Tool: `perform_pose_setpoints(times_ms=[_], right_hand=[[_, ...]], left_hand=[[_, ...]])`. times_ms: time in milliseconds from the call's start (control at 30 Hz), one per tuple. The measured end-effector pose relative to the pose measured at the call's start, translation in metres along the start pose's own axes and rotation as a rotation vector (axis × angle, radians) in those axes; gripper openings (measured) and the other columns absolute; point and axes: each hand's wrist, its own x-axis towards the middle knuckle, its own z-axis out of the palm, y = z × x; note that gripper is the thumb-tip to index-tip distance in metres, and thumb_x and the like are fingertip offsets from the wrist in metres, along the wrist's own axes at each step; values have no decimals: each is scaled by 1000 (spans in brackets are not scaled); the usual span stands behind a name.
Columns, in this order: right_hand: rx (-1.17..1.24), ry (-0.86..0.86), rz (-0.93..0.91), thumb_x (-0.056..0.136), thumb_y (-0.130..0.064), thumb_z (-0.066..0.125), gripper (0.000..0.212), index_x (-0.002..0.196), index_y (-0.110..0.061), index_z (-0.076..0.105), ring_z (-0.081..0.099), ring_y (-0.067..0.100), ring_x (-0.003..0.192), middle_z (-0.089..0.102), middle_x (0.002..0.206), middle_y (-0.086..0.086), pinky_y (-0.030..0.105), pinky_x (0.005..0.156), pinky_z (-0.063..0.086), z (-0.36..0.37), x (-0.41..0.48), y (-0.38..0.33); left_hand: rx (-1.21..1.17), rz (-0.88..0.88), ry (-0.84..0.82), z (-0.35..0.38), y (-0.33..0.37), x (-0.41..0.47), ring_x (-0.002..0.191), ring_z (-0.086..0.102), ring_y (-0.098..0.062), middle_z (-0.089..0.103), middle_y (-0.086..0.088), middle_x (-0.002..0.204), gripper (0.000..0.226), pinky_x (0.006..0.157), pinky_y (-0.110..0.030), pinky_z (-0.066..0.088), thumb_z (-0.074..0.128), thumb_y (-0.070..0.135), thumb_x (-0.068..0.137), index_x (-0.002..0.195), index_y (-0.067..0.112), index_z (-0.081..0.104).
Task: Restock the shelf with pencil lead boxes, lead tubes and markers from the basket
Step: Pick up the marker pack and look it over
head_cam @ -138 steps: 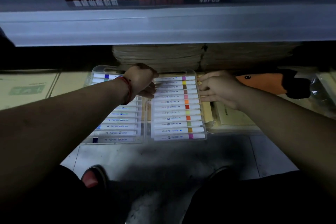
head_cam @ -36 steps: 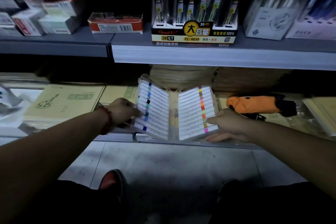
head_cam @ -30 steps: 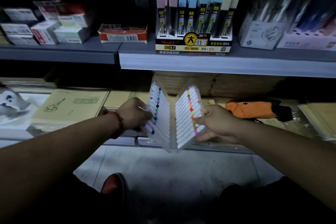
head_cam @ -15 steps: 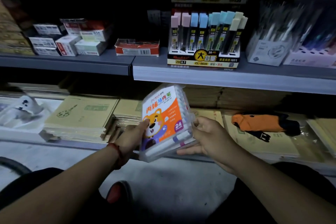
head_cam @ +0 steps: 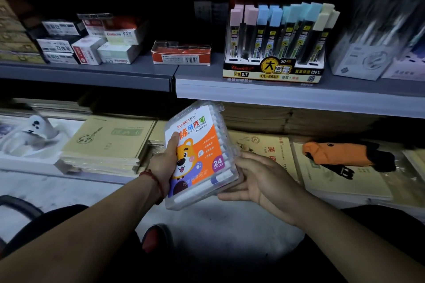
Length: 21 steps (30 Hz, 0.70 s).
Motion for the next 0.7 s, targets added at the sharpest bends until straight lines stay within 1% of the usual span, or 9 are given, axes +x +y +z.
perform_pose_setpoints(times_ms=[167, 200, 267, 300, 333, 400, 467, 600, 700], right_hand=[[90, -11, 2, 106, -24, 42, 36, 129, -2, 59, 68, 41, 110, 70, 118, 23, 61, 98, 50, -3, 7, 4], [93, 2, -15, 106, -23, 44, 35, 128, -1, 59, 68, 40, 110, 70, 118, 23, 62, 98, 51, -4, 9, 5], [82, 7, -39, 105, -20, 48, 33, 127, 1, 61, 69, 38, 108, 71, 116, 22, 59, 94, 54, -5, 10, 6], [67, -2, -43, 104, -19, 49, 31, 125, 1, 62, 70, 37, 107, 72, 115, 21, 55, 92, 56, -5, 11, 6], [49, -10, -45, 104, -18, 50, 30, 124, 1, 62, 71, 36, 106, 73, 114, 20, 51, 89, 58, -4, 11, 6], [16, -20, -42, 102, -16, 53, 28, 123, 1, 63, 71, 35, 105, 73, 112, 20, 47, 86, 60, -4, 12, 7], [6, -33, -28, 99, -14, 57, 27, 120, 2, 64, 71, 35, 105, 73, 112, 20, 45, 85, 60, -5, 13, 6], [32, -57, 6, 95, -10, 63, 24, 114, 3, 65, 71, 36, 105, 72, 113, 23, 42, 83, 60, -5, 14, 6], [28, -62, 12, 94, -8, 64, 20, 111, 2, 65, 71, 35, 106, 72, 114, 22, 42, 84, 60, -5, 13, 7]], left_hand=[[146, 39, 60, -3, -4, 15, 85, 76, -30, 78, -10, 87, 77, 90, -48, 59, 52, 78, 83, 105, 8, 74], [174, 51, 68, -3, -5, 17, 79, 76, -26, 78, -8, 83, 75, 83, -40, 62, 52, 77, 85, 103, 7, 74], [208, 74, 65, 4, -6, 16, 62, 74, -17, 77, -5, 73, 69, 56, -22, 57, 55, 70, 89, 99, 4, 72], [204, 82, 48, 7, -7, 15, 61, 74, -16, 77, -5, 74, 69, 51, -21, 54, 58, 70, 87, 100, 4, 72], [193, 66, 16, 11, -8, 15, 66, 76, -19, 78, -6, 79, 73, 55, -24, 56, 60, 74, 83, 104, 5, 71], [135, 8, -28, 16, -11, 17, 79, 77, -25, 78, -9, 90, 83, 76, -38, 61, 59, 82, 74, 113, 9, 69], [63, -65, -46, 19, -13, 20, 87, 76, -29, 78, -12, 97, 76, 90, -49, 59, 58, 76, 79, 118, 12, 68], [20, -100, -52, 25, -12, 19, 91, 75, -30, 77, -12, 102, 66, 91, -53, 57, 50, 72, 88, 119, 17, 69], [-7, -86, -57, 26, -14, 22, 92, 75, -32, 77, -12, 104, 82, 91, -55, 57, 50, 82, 74, 124, 19, 65]])
